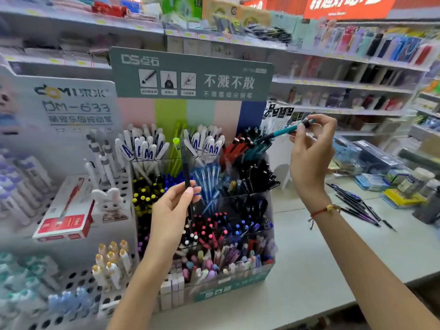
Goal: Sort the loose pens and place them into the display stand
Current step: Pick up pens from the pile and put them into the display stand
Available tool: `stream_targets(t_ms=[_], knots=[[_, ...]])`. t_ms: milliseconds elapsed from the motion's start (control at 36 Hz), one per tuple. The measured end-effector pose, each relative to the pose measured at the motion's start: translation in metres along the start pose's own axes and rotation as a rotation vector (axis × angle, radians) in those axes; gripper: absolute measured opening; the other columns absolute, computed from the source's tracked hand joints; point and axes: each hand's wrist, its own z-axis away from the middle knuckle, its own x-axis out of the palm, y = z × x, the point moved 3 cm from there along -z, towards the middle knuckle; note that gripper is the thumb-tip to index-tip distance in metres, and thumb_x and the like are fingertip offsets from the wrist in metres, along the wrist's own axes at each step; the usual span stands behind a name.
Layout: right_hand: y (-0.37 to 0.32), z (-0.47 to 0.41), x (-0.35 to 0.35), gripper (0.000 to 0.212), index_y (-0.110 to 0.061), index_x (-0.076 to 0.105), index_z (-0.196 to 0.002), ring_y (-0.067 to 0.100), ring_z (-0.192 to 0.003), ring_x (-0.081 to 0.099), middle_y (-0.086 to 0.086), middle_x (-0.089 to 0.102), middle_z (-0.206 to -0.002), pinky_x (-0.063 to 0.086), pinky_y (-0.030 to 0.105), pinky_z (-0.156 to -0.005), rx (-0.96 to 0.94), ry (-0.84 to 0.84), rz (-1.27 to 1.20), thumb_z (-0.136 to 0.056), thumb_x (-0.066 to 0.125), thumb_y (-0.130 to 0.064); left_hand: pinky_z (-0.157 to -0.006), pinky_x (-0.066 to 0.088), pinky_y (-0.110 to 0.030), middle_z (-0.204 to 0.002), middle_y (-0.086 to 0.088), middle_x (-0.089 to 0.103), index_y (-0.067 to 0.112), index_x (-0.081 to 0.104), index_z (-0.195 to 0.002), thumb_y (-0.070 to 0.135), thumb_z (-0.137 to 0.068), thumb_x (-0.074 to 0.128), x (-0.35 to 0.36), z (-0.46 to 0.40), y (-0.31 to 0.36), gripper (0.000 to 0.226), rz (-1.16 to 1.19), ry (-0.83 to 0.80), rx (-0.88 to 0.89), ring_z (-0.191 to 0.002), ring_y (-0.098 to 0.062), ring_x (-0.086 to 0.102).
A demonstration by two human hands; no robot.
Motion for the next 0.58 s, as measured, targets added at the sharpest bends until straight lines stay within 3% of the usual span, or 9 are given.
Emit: stream_targets(t_ms=[83, 139, 194, 278, 417, 528, 583], knots=[[0.017, -0.012, 0.020, 0.018, -0.006, 0.045, -0.114, 0.016, -0.077, 0.067, -0.004, 0.063, -0.091, 0.056, 0.047, -0.070, 0.012, -0.149, 0.164, -0.098, 0.050, -0.013, -0.086, 0.049, -0.022, -0.095, 0.012, 0.071, 0.027, 0.065, -0.100, 0.017, -0.097, 0.052, 0.003, -0.003, 0.001, 0.017, -0.014, -0.020, -0.018, -0.086, 0.005, 0.066], [0.025, -0.019, 0.031, 0.019, -0.009, 0.046, -0.115, 0.027, -0.083, 0.068, 0.010, 0.066, -0.103, 0.054, 0.051, -0.074, 0.034, -0.280, 0.253, -0.098, 0.051, -0.014, -0.091, 0.049, -0.025, -0.096, 0.011, 0.071, 0.025, 0.066, -0.101, 0.016, -0.097, 0.052, 0.006, -0.005, 0.002, 0.017, -0.006, -0.046, -0.041, -0.090, 0.001, 0.066], [0.028, -0.024, 0.038, 0.020, -0.010, 0.053, -0.116, 0.028, -0.086, 0.068, 0.012, 0.068, -0.108, 0.054, 0.042, -0.077, 0.024, -0.363, 0.318, -0.097, 0.053, -0.016, -0.091, 0.049, -0.024, -0.098, 0.012, 0.070, 0.024, 0.068, -0.103, 0.016, -0.096, 0.053, 0.008, -0.005, 0.003, 0.018, 0.008, -0.069, -0.062, -0.095, -0.001, 0.064], [0.026, -0.025, 0.044, 0.025, -0.015, 0.061, -0.118, 0.024, -0.089, 0.068, 0.007, 0.071, -0.106, 0.045, 0.025, -0.070, -0.065, -0.422, 0.487, -0.095, 0.058, -0.025, -0.085, 0.050, -0.017, -0.104, 0.016, 0.067, 0.033, 0.068, -0.099, 0.021, -0.095, 0.056, 0.011, -0.005, 0.004, 0.017, -0.005, -0.108, -0.063, -0.100, 0.003, 0.059], [0.037, -0.018, 0.064, 0.025, -0.024, 0.067, -0.117, 0.024, -0.106, 0.054, 0.003, 0.056, -0.118, 0.037, 0.025, -0.073, -0.116, -0.575, 0.633, -0.092, 0.062, -0.027, -0.074, 0.053, -0.012, -0.099, 0.016, 0.068, 0.031, 0.069, -0.100, 0.022, -0.092, 0.060, 0.017, -0.005, 0.001, 0.015, 0.024, -0.131, -0.102, -0.094, 0.004, 0.062], [0.043, -0.012, 0.066, 0.032, -0.021, 0.062, -0.127, 0.025, -0.121, 0.040, 0.007, 0.050, -0.126, 0.040, 0.035, -0.095, -0.093, -0.619, 0.643, -0.095, 0.058, -0.023, -0.079, 0.056, -0.019, -0.095, 0.007, 0.071, 0.025, 0.067, -0.102, 0.020, -0.089, 0.064, 0.019, -0.005, 0.004, 0.015, 0.058, -0.131, -0.101, -0.082, 0.000, 0.068], [0.036, -0.005, 0.055, 0.036, -0.016, 0.058, -0.130, 0.024, -0.122, 0.040, 0.007, 0.049, -0.128, 0.037, 0.032, -0.102, -0.086, -0.559, 0.564, -0.094, 0.057, -0.021, -0.081, 0.056, -0.021, -0.095, 0.004, 0.073, 0.021, 0.062, -0.108, 0.020, -0.086, 0.067, 0.020, -0.006, 0.007, 0.023, 0.085, -0.121, -0.076, -0.085, -0.004, 0.070]])
